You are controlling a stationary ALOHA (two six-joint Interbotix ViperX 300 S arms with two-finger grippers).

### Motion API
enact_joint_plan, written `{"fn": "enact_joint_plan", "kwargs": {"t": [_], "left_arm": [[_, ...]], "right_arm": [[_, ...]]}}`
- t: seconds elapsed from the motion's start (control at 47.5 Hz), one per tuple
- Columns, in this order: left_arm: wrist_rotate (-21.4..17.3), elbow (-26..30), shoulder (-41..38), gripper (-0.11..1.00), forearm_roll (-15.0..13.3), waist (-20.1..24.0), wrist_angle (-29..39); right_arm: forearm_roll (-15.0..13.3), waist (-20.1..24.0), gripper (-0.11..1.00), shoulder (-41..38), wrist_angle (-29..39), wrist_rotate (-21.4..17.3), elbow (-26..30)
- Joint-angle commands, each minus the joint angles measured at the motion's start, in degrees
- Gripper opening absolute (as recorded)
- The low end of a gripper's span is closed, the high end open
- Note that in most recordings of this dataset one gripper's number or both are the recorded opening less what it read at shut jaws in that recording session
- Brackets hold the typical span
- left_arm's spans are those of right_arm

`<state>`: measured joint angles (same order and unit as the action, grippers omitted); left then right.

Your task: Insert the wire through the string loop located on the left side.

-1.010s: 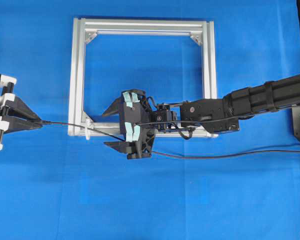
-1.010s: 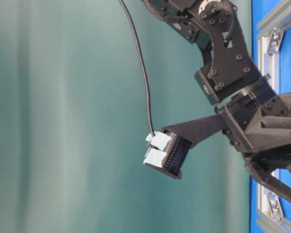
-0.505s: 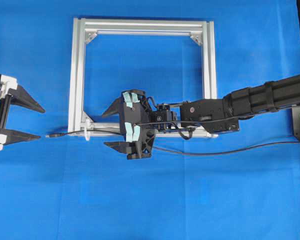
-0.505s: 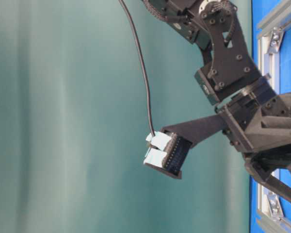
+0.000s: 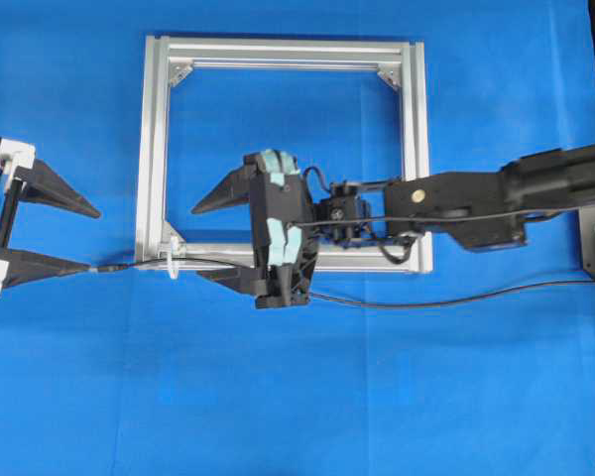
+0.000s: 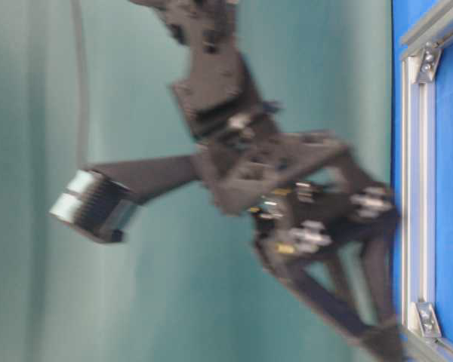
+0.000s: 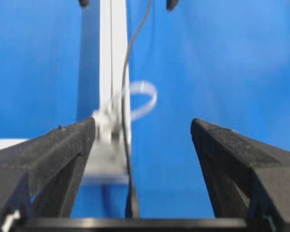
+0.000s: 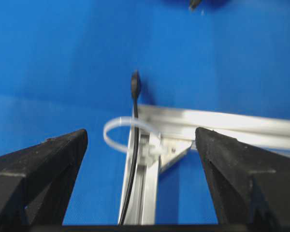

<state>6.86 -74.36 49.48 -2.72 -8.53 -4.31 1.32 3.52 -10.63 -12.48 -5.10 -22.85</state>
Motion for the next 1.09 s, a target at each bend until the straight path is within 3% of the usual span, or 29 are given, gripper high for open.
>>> {"fn": "enact_joint_plan", "kwargs": {"t": [0.0,0.316,1.073], "left_arm": [[-0.1,2.4,-0.6,0.74,0.2,0.1,-1.6],[-0.2,6.2,-3.6,0.74,0.2,0.1,-3.4],[-0.3,6.7,-4.7,0.73,0.2,1.1,-4.2]], "right_arm": [[-0.1,0.0,0.88,4.3,1.0,0.2,0.4],[-0.2,-0.3,0.88,9.7,2.7,1.2,0.2],[-0.3,-0.4,0.87,9.8,3.3,1.2,-0.8]]}}
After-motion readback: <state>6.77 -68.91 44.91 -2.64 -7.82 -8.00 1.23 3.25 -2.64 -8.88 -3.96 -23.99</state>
